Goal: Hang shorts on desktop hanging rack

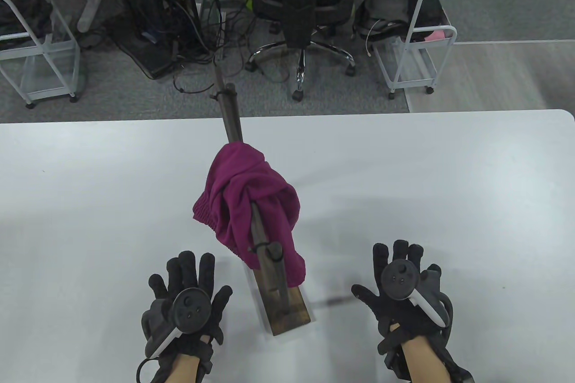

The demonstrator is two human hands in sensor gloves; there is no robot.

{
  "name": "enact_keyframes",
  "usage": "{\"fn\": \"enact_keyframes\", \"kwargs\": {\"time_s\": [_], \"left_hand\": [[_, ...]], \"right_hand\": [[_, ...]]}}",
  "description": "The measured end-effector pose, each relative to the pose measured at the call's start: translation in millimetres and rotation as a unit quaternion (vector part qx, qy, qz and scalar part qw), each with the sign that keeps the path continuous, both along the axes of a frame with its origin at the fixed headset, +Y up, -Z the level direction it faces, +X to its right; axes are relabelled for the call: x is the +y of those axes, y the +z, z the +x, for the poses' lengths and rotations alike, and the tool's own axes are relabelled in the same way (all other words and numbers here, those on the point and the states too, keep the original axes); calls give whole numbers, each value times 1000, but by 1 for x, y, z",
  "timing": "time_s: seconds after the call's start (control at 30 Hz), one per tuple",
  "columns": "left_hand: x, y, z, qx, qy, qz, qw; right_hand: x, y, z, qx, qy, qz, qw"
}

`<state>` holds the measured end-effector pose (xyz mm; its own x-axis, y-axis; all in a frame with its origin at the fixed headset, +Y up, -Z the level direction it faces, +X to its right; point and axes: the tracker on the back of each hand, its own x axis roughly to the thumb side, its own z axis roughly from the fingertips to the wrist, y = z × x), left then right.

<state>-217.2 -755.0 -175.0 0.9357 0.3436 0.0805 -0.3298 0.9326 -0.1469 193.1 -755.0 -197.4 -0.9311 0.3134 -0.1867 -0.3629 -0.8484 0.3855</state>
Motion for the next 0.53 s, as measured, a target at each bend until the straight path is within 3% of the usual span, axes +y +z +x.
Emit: {"fn": "enact_keyframes", "kwargs": {"time_s": [0.53], "left_hand": [[0,1,-1,-1,5,-1,1000]], "right_hand": [[0,1,-3,9,7,4,1000]]}}
